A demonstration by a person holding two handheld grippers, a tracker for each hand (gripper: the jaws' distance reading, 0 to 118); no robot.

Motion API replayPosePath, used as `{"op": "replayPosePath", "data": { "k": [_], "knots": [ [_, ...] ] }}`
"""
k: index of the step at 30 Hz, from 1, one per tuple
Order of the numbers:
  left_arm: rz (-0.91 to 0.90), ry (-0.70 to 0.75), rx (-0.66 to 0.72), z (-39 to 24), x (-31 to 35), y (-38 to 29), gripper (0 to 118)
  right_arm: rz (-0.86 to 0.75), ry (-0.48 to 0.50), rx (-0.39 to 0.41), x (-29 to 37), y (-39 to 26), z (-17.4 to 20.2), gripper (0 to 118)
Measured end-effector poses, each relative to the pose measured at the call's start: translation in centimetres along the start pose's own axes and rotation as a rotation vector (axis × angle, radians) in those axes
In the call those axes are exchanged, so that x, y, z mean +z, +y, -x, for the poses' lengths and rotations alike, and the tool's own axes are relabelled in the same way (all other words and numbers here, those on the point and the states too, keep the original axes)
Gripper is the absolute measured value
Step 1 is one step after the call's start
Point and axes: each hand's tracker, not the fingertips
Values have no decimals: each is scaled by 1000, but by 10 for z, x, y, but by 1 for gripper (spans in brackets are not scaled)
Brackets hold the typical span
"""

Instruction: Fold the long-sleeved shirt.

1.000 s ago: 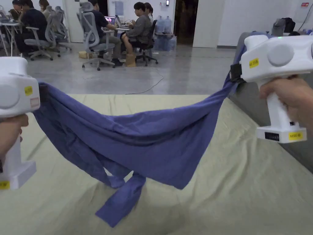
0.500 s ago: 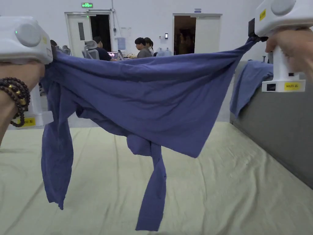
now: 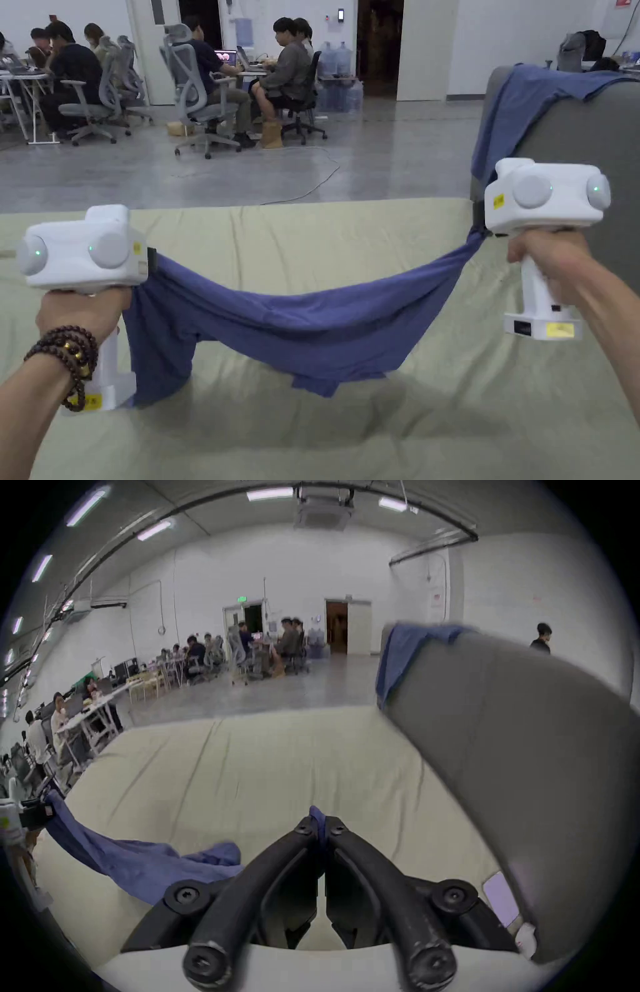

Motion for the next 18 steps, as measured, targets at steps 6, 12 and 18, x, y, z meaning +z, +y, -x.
{"op": "replayPosePath", "data": {
  "k": [6, 12, 18],
  "knots": [
    [20, -26, -28, 0, 4, -40, 8, 52, 17, 15, -7, -54, -3, 0],
    [-49, -98, -92, 15, 81, -85, 8, -29, 111, 78, 88, -106, -19, 0],
    [42, -163, -173, 32, 158, -197, 8, 104, 157, 145, 160, -222, -41, 0]
  ]
}}
